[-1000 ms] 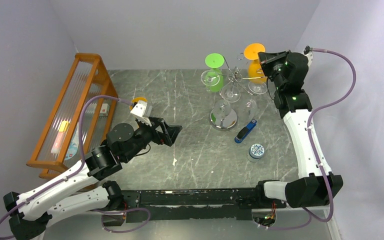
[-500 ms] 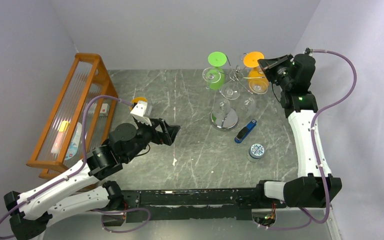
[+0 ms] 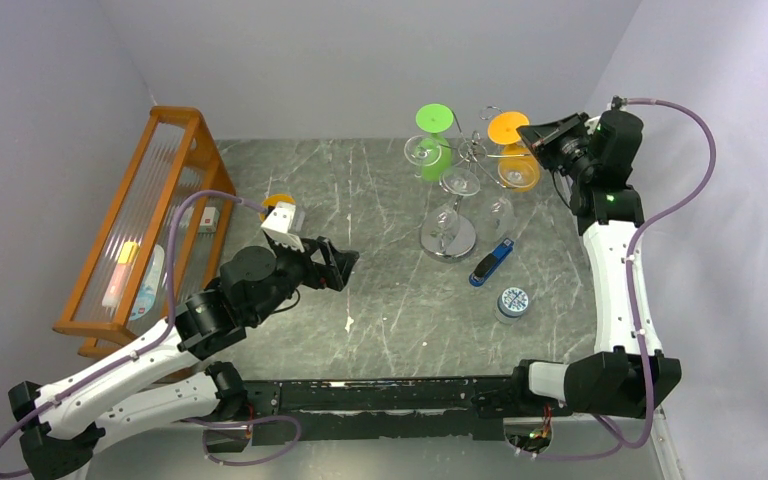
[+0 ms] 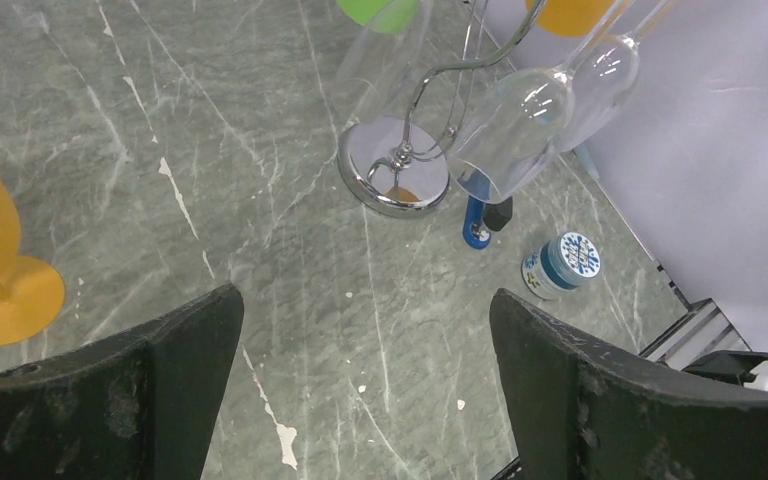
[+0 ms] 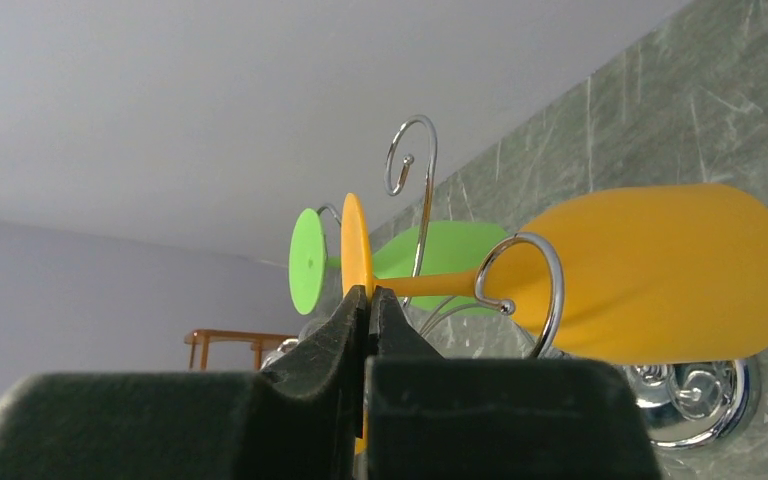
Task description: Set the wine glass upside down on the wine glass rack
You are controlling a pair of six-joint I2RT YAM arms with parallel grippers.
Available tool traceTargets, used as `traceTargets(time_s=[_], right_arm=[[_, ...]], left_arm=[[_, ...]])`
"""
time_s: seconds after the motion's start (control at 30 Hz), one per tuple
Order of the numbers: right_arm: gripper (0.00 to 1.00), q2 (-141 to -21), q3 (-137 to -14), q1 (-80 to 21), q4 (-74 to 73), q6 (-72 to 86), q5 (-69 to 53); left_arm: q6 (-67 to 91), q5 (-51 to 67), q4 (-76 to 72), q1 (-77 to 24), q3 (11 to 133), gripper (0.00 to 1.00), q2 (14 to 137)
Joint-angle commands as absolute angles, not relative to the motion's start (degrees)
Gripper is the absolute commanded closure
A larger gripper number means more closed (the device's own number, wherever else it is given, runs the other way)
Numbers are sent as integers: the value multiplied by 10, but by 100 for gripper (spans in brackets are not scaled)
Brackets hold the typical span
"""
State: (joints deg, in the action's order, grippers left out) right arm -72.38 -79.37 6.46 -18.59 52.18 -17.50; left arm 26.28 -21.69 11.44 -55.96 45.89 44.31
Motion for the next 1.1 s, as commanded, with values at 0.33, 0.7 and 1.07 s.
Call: traceTargets(time_s=[0.33,0.7,1.07], right_arm=[[100,-683,-797,75,-243,479,-183],[100,-657,-799,77,-277,467,-94],[100,-669,-782,80,-220,482,-44]], left_arm=[[272,-221,129,-560,461,3,453],[273,-221,132,-560,461,3,451],[274,-223,134,-560,461,3,450]])
